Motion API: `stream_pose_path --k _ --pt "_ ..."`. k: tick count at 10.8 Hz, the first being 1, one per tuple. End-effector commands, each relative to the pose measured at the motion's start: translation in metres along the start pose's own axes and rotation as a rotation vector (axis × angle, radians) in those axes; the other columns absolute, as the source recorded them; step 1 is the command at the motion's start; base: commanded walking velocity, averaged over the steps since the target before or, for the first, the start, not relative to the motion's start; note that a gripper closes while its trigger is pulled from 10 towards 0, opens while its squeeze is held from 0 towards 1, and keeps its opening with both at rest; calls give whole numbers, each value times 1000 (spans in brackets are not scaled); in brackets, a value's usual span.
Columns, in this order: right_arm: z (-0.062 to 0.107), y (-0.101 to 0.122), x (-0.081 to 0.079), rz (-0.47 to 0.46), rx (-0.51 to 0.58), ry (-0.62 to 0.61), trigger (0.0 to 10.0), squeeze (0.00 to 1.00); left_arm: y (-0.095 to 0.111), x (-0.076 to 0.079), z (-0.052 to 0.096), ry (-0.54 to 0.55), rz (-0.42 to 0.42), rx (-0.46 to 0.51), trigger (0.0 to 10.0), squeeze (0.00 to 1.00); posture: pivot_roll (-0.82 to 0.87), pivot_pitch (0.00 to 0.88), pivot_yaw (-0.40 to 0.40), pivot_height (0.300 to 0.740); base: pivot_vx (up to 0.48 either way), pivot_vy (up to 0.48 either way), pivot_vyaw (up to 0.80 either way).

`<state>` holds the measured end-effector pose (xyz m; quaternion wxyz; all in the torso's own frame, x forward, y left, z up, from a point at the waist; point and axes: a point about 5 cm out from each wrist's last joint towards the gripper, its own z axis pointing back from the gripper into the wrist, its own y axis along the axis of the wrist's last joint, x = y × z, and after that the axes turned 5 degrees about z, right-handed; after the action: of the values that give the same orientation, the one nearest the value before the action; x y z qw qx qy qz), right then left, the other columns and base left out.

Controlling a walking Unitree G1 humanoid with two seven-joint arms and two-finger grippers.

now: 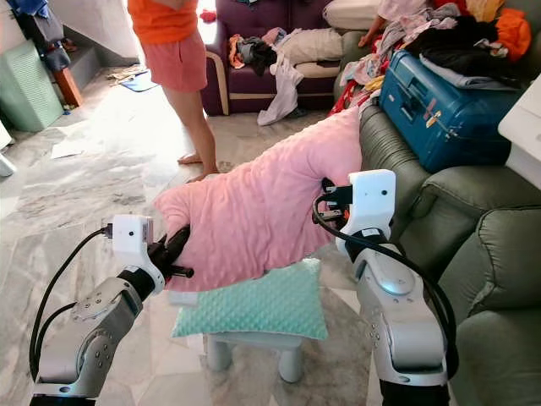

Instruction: Move the pillow to the sofa

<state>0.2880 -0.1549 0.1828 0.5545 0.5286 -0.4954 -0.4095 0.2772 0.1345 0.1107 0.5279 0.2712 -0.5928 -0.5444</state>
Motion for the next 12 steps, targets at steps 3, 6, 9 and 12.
stream_pose_path --k 3,6,9,12 --pt "0 10 -5 -3 41 23 10000 0 4 5 0 -28 -5 10 10000 0 -256 27 20 740 -169 0 0" --pt "-1 10 -5 -3 43 23 10000 0 4 5 0 -31 -8 8 10000 0 -255 25 22 740 -285 0 0" --pt "-1 10 -5 -5 43 22 10000 0 4 5 0 -35 -10 6 10000 0 -255 25 23 740 -276 0 0" --pt "0 10 -6 -5 44 23 10000 0 3 6 0 -34 -7 4 10000 0 -255 28 23 740 -268 0 0"
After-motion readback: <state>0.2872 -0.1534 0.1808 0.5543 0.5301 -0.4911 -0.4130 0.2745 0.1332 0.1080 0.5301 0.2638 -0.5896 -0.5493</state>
